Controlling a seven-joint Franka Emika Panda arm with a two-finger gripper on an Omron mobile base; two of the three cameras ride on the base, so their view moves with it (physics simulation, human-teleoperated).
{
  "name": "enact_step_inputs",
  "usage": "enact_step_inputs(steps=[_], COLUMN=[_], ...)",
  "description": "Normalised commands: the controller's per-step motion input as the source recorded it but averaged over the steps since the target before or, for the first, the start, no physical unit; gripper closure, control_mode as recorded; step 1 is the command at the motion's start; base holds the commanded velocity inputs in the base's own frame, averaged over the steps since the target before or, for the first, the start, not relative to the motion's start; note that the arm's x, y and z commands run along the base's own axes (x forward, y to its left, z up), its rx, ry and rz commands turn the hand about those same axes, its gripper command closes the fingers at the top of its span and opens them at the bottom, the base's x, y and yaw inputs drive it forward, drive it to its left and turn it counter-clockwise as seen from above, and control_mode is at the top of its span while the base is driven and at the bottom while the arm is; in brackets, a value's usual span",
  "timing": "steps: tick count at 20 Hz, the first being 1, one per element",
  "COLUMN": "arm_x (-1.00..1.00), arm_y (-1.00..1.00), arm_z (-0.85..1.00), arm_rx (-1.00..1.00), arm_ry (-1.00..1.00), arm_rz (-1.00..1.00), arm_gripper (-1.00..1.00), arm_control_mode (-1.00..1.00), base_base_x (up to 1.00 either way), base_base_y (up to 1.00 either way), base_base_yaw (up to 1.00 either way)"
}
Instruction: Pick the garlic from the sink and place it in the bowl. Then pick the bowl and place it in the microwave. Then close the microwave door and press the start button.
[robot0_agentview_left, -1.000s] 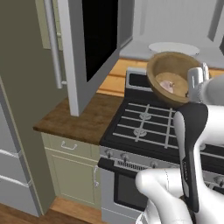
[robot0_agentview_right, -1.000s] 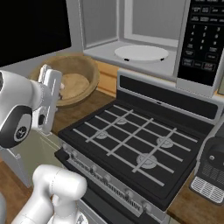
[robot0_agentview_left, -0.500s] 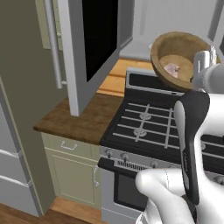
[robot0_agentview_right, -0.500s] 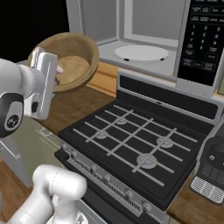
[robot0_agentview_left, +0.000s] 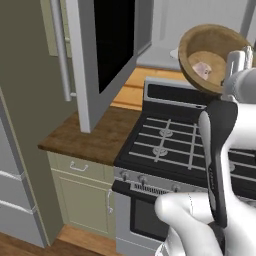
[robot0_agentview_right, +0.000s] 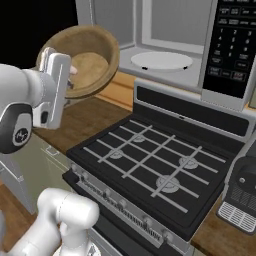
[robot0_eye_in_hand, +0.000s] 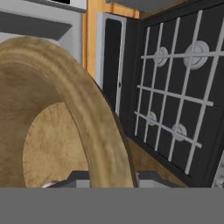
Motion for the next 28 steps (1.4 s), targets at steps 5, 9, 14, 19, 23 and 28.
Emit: enact_step_inputs(steps=[5, 9, 14, 19, 23, 28], arm_x=[0.46, 0.48, 0.76, 0.86, 0.88, 0.85], arm_y=[-0.54, -0.51, -0.1, -0.05, -0.35, -0.38], arm_z=[0.17, 0.12, 0.04, 0.01, 0.0, 0.0], arm_rx=[0.07, 0.06, 0.01, 0.0, 0.01, 0.02], arm_ry=[0.0, 0.0, 0.0, 0.01, 0.0, 0.0], arm_rz=[0.0, 0.0, -0.01, -0.03, 0.0, 0.0], arm_gripper=[1.0, 1.0, 1.0, 1.0, 1.0, 1.0], arm_control_mode=[-1.0, -1.0, -1.0, -1.0, -1.0, -1.0], base_base_x=[0.0, 0.0, 0.0, 0.0, 0.0, 0.0], base_base_y=[0.0, 0.0, 0.0, 0.0, 0.0, 0.0], base_base_yaw=[0.0, 0.0, 0.0, 0.0, 0.0, 0.0])
